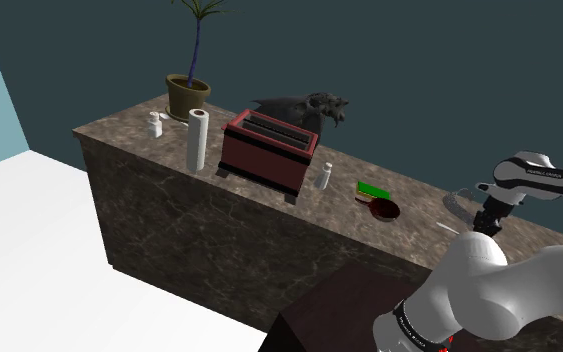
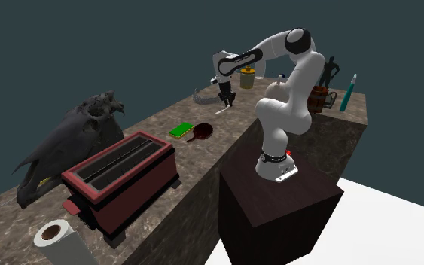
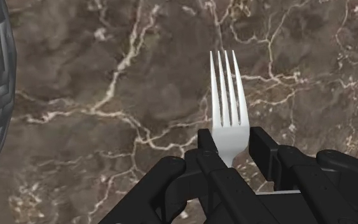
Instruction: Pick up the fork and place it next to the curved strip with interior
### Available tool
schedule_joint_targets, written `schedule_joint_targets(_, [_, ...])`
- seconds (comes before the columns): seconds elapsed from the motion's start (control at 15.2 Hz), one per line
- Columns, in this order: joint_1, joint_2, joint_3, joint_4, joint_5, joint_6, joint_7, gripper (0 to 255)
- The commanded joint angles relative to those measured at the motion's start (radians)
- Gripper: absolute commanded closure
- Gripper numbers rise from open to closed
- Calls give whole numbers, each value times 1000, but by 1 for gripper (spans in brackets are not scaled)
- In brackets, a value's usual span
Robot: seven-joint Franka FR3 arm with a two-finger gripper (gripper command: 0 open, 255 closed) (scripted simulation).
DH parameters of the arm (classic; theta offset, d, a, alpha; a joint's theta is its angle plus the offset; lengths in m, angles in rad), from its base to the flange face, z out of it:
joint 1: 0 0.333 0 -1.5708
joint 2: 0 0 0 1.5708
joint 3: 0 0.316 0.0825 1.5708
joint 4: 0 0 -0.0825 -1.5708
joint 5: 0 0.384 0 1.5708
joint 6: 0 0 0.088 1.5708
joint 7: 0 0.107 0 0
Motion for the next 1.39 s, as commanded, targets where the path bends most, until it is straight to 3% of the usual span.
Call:
schedule_joint_targets(0.0, [4,-2,-6,-1,-4,4,1,255])
schedule_joint_targets(0.33, [4,-2,-6,-1,-4,4,1,255])
schedule_joint_targets(0.4, [4,-2,-6,-1,-4,4,1,0])
schedule_joint_targets(0.73, [4,-2,-6,-1,-4,4,1,0])
schedule_joint_targets(0.99, [3,29,63,82,61,-87,-29,0])
schedule_joint_targets(1.32, [3,29,63,82,61,-87,-29,0])
